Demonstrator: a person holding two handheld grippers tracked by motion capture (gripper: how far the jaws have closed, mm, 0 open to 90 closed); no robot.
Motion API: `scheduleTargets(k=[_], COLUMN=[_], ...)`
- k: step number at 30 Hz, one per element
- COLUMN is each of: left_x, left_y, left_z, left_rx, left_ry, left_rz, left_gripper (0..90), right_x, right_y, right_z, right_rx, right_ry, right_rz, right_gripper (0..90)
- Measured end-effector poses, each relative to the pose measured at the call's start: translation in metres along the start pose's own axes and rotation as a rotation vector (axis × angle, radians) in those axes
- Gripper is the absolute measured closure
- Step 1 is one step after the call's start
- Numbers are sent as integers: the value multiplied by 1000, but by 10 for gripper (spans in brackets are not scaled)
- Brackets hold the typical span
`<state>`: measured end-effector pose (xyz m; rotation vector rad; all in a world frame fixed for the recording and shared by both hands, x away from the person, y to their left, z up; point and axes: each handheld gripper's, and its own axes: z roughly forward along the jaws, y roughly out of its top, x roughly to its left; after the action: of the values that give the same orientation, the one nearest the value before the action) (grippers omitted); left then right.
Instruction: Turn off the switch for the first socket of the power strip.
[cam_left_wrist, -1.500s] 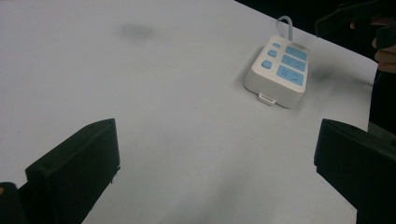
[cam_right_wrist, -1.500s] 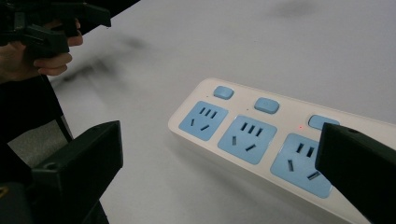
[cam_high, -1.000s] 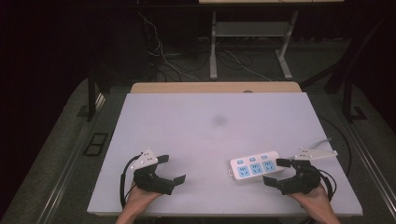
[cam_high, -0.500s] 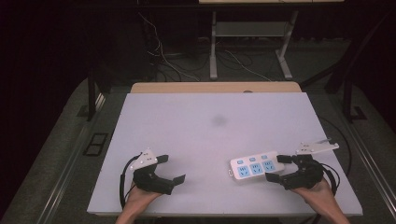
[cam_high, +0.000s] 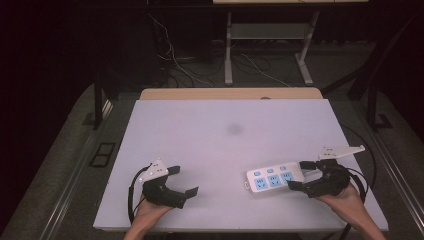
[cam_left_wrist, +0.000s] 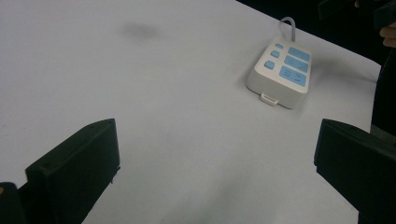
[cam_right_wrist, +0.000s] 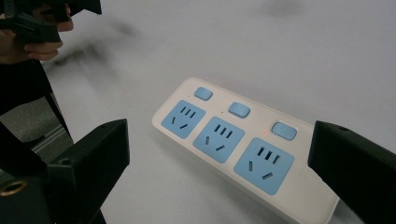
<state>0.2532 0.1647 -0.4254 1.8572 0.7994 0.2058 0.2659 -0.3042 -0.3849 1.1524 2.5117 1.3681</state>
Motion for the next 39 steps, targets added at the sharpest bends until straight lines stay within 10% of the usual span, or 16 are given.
scheduleTargets(k=[35, 39], left_x=[0, 0], left_y=[0, 0], left_z=[0, 0], left_rx=[-3, -5], left_ry=[-2, -1], left_rz=[-4, -7], left_gripper=[0, 0], right_x=[-24, -27], right_y=[29, 32], right_z=[23, 26], right_rx=[129, 145], right_ry=[5, 0], right_rz=[-21, -31], right_gripper=[54, 167])
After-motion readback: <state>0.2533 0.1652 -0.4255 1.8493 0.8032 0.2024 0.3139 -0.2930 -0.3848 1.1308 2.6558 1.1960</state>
